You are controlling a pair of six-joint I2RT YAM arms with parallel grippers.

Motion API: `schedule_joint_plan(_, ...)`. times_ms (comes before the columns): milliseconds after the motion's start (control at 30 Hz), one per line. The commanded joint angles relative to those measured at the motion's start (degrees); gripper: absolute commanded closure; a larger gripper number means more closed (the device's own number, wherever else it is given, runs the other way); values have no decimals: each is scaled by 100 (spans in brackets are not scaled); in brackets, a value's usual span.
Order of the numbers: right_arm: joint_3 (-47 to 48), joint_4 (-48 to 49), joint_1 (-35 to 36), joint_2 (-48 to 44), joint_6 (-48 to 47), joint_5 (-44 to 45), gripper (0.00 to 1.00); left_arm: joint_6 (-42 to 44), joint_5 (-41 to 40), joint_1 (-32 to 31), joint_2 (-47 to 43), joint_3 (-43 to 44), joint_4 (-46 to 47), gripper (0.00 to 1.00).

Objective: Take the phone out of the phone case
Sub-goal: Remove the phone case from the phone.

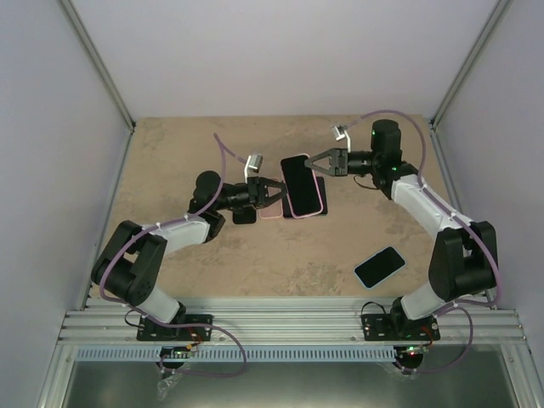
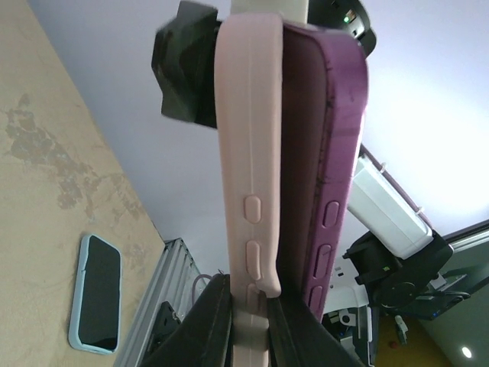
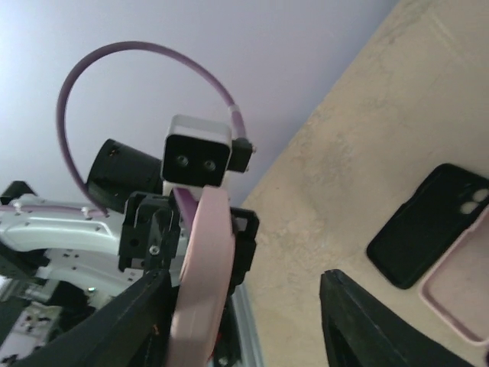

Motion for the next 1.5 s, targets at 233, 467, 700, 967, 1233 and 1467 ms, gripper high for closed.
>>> schedule_joint_plan(233,1027,-2165,-59,-161,-2090,1717,15,91,19,-35,-109,176,349,100)
schedule_joint_plan(467,1575,-2831,-59,-208,-2801,2724,8,182,-109,173,-55,138,49,100)
schedule_joint_plan(700,2031,-3310,235,-259,-3078,3779,8,186,-216,283,72,107,24,100)
schedule_joint_plan(967,2334,-3649,1121,-405,-3559,5099,8,259,-372,461,297,213,-441,100)
schedule_joint_plan(1233,1945,-3511,2403,-498,-4101,6504,12,525,-569,604,257,283,-1265,100)
schedule_joint_plan(1467,1649,-3410,3211,-389,-4441,7455,16,1013,-813,660,36,349,-2243,100)
